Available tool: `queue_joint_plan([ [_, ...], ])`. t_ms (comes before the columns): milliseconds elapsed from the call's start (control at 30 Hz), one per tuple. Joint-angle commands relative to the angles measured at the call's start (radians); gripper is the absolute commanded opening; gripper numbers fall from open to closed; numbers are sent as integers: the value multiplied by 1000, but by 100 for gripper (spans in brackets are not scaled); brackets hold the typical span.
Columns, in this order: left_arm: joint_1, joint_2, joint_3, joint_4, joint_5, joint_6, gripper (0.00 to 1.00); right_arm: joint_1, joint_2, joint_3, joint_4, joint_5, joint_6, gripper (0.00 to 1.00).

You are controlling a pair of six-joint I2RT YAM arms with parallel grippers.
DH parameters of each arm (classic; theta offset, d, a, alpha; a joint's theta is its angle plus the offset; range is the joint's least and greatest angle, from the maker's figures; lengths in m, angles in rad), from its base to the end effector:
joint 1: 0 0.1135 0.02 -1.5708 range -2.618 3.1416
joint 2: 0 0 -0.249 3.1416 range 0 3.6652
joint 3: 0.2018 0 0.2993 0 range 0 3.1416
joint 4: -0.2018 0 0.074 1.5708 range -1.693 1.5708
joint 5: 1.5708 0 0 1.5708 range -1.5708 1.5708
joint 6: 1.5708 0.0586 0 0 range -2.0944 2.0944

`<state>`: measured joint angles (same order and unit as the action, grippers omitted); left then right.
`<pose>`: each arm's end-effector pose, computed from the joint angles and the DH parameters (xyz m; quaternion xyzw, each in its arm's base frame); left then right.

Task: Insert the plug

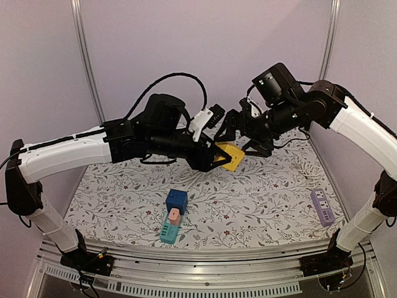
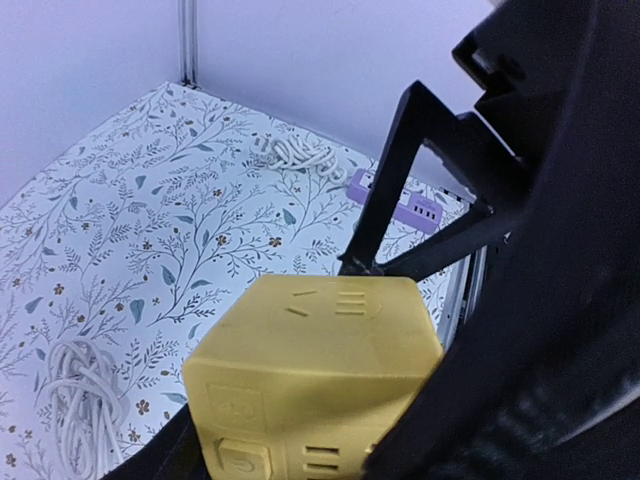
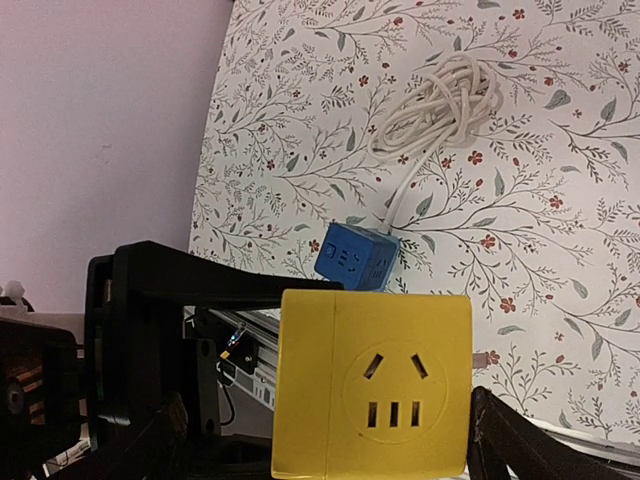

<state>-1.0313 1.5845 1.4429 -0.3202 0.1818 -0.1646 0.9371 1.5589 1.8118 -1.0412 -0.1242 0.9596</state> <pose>0.2169 -0.3830 0.3218 0.3989 0.7483 -0.3590 0.3899 0.2186 0.3098 0.4002 -0.0133 0.9229 0.3427 0.1753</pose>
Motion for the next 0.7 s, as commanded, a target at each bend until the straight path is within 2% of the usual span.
queue_joint_plan([
  [0,-9,5,11,-6,26,-8,9,-14,-39,1,31,36,0,96],
  [167,-8,-4,9,-8,7,-21,9,-25,-49,0,32,60,0,99],
  [367,19,-31,-51,23,-51,-133,7,-50,-68,-6,17,117,-18,99],
  [433,34,-56,-86,44,-48,-150,5,-84,-73,-16,-5,151,-33,99],
  [500,39,-88,-122,56,-106,-167,0,-126,-84,-45,-29,180,-56,99],
  [667,50,-170,-204,59,-195,-187,0,-304,-136,-146,-77,211,-129,99],
])
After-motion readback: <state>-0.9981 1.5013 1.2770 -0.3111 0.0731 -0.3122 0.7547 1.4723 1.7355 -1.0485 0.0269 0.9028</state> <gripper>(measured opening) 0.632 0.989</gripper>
